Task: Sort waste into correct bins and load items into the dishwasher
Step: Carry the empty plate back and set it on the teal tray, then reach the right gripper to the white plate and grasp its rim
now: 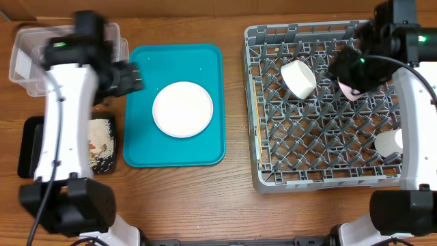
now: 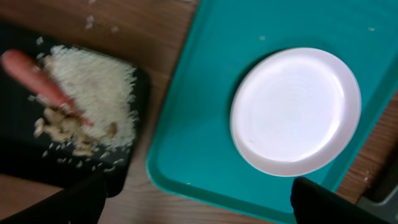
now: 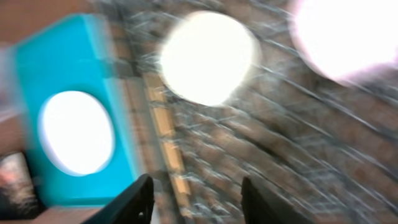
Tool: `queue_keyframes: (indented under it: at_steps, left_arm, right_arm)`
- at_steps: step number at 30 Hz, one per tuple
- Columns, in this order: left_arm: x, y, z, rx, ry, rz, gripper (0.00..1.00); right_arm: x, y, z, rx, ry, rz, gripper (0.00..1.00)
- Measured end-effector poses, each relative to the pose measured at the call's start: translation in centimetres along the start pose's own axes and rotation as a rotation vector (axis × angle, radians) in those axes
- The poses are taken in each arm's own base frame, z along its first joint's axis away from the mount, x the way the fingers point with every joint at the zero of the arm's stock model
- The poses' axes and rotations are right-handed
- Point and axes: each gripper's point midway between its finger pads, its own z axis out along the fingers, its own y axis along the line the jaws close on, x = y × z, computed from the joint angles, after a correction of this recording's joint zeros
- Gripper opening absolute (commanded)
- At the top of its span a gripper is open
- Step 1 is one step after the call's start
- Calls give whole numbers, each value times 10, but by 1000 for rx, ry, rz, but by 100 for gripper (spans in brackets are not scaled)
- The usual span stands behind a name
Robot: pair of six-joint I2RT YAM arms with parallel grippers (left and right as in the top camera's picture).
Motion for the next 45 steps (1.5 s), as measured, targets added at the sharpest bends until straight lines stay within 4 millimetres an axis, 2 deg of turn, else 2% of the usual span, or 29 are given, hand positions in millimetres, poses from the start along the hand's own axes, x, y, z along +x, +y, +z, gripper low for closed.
queue_keyframes:
  at_steps: [4, 6, 8, 11, 14, 17, 22, 25, 26, 31, 34, 35, 38, 45]
  left_arm:
    - [-3, 38, -1, 12, 28, -126, 100]
    - [-5, 53, -2, 18, 30, -173, 100]
    - [-5, 59, -3, 23, 32, -194, 100]
    - [-5, 64, -3, 28, 34, -212, 100]
    - [-4, 62, -3, 37, 38, -209, 100]
    - [-4, 60, -3, 41, 39, -208, 100]
    - [-4, 60, -3, 40, 39, -207, 100]
    - [-4, 60, -3, 40, 39, -207, 100]
    - [-4, 60, -3, 41, 38, -207, 100]
    - [-5, 60, -3, 41, 36, -207, 100]
    - [-5, 60, -3, 41, 36, -207, 100]
    - [-5, 60, -3, 41, 35, -207, 99]
    - [-5, 60, -3, 41, 36, -207, 100]
    - [-5, 60, -3, 41, 36, -207, 100]
  right_arm:
    - [8, 78, 13, -156, -23, -192, 64]
    - [26, 120, 23, -196, -14, -306, 66]
    - [47, 151, 37, -205, 11, -395, 67]
    - [77, 184, 66, -198, 59, -497, 67]
    - [93, 200, 103, -165, 93, -543, 66]
    - [99, 200, 142, -102, 119, -535, 65]
    - [104, 184, 202, -9, 173, -482, 61]
    - [109, 176, 229, 17, 205, -463, 57]
    - [112, 174, 236, 18, 218, -457, 53]
    - [126, 164, 265, 39, 280, -433, 45]
    - [135, 154, 282, 64, 319, -406, 35]
    - [138, 151, 288, 72, 331, -396, 31]
    - [142, 146, 296, 85, 349, -394, 5]
    - [144, 147, 293, 82, 366, -369, 4]
